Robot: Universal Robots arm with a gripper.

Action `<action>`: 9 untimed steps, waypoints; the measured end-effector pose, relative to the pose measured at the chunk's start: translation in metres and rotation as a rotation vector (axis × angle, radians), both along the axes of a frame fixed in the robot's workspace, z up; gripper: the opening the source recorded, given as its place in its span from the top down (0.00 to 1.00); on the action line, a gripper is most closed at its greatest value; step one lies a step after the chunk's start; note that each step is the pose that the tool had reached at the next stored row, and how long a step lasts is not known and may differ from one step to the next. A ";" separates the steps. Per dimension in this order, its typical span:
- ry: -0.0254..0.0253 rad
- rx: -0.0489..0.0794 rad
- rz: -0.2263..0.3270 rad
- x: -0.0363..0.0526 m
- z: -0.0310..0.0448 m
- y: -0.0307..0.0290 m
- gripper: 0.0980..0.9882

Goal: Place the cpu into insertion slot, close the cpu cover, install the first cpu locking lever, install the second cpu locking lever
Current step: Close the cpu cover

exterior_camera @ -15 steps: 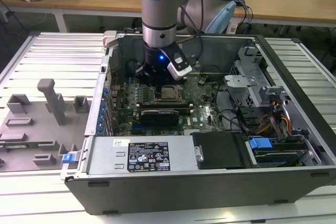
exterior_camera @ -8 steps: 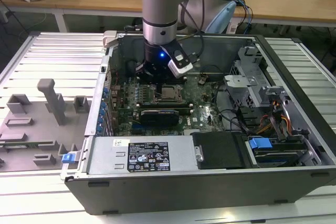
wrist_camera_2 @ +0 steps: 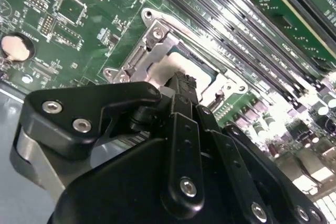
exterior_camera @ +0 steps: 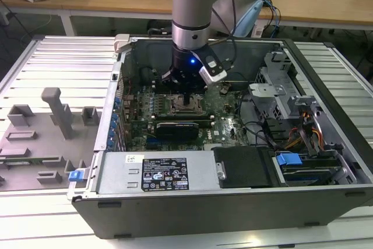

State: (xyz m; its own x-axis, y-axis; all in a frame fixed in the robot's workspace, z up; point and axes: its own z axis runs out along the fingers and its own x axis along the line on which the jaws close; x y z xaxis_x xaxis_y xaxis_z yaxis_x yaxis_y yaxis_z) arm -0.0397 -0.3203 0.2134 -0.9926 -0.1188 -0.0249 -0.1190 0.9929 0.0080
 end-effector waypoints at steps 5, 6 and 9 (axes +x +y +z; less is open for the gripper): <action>-0.0001 0.000 0.000 0.0001 0.0162 0.0001 0.99; -0.0001 0.000 0.000 0.0000 0.0192 0.0001 0.99; -0.0003 0.000 0.000 0.0001 0.0235 0.0001 0.99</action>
State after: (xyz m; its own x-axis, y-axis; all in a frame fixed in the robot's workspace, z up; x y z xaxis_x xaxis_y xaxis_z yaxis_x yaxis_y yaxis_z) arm -0.0396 -0.3202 0.2369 -0.9926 -0.1187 -0.0253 -0.1189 0.9929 0.0084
